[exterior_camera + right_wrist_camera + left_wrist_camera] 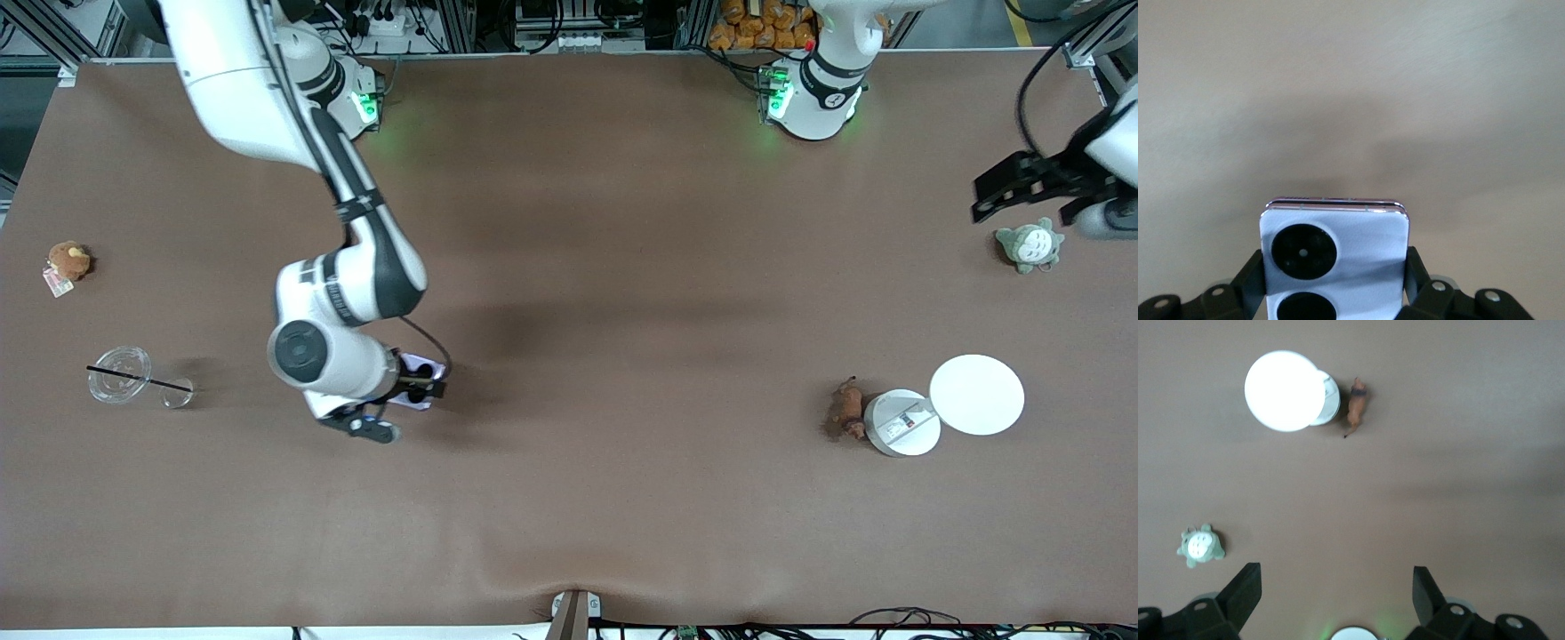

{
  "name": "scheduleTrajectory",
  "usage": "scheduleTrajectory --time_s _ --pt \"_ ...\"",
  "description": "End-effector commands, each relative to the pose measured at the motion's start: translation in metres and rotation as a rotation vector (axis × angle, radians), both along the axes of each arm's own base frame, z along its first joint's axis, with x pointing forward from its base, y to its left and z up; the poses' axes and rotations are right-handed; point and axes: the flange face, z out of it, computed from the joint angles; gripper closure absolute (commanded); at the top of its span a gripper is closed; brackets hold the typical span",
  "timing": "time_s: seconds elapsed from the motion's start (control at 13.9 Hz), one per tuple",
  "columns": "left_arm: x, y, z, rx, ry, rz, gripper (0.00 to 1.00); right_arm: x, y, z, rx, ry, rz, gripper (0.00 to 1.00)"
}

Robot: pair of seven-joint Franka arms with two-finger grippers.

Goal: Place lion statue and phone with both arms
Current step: 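Carry the phone with the right gripper toward the glass cup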

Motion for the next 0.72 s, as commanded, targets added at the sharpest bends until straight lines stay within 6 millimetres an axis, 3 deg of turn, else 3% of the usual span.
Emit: scheduleTrajectory --time_s 0.0,0.22,0.5,0.65 --pt "-0.014 0.005 0.007 -0.022 0.015 0.007 0.0 0.016 -0.061 0.023 0.038 0.033 0.006 1.0" --pt "-0.015 0.003 0.007 -0.027 0.016 0.005 0.0 0.027 -0.141 0.033 0.06 0.02 0.025 1.0" --pt "-0.022 0.004 0.014 -0.027 0.015 0.006 0.0 0.025 -0.259 0.02 0.069 0.026 0.098 1.0" --pt "-0.025 0.006 0.014 -0.026 0.033 0.01 0.0 0.025 -0.291 0.004 0.042 0.017 0.14 1.0"
